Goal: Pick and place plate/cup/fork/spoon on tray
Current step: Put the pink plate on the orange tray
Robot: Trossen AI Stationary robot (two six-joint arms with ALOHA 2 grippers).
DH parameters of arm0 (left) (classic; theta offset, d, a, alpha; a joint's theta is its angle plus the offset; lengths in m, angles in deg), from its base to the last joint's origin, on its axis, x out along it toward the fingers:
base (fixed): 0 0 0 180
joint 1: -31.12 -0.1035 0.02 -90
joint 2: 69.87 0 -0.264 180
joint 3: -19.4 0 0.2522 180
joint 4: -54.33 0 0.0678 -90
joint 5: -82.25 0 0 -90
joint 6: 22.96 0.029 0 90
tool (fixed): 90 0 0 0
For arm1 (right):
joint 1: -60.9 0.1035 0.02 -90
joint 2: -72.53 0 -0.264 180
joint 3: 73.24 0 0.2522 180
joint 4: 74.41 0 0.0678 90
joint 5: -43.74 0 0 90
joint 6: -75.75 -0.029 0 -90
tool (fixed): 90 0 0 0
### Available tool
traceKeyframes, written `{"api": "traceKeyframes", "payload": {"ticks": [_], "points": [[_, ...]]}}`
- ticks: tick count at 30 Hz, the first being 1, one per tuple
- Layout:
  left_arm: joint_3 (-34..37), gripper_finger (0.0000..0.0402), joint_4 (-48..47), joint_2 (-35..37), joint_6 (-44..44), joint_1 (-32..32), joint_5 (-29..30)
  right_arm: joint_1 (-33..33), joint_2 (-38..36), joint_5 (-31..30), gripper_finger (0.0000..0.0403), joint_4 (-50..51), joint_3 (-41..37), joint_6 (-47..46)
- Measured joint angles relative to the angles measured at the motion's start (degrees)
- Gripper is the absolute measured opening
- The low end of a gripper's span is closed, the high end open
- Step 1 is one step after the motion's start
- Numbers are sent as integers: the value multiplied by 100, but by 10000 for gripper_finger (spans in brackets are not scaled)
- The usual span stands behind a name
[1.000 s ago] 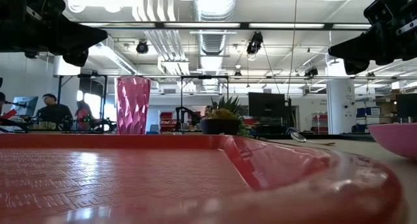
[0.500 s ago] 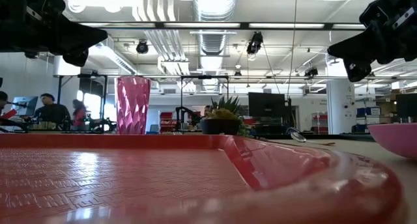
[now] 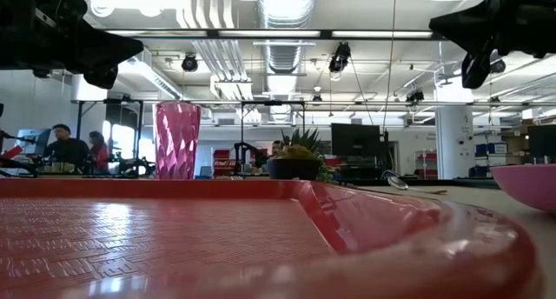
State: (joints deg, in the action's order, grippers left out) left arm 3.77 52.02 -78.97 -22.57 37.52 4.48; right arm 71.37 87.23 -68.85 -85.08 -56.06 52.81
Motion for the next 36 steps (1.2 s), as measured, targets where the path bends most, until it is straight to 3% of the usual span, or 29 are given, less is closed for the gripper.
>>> {"api": "traceKeyframes", "payload": {"ticks": [17,30,36], "points": [[0,0,54,0,-7,-1,-124,1,0,0,9,-4,0,39],[0,0,3541,2,35,-2,-142,-1,0,0,9,-64,0,-453],[-251,0,3317,-13,249,-2,-117,1,2,5,9,-571,0,-401]]}}
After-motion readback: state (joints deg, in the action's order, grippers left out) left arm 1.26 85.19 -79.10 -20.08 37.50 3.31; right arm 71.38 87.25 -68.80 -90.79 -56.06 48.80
